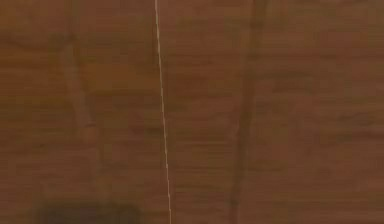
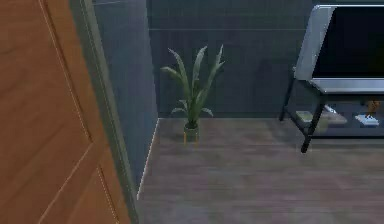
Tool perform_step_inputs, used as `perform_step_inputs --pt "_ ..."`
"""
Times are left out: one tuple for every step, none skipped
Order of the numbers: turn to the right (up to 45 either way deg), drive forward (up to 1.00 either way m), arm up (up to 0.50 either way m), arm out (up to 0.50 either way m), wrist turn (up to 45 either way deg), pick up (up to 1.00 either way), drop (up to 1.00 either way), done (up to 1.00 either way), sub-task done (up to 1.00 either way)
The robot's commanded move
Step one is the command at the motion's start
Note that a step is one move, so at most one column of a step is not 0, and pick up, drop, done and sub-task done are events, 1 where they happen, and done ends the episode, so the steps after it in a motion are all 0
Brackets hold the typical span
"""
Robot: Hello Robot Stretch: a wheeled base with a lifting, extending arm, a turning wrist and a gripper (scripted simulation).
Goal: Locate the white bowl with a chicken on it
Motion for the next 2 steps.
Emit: perform_step_inputs --pt "45.0 0.0 0.0 0.0 0.0 0.0 0.0 0.0 0.0" --pt "45.0 0.0 0.0 0.0 0.0 0.0 0.0 0.0 0.0"
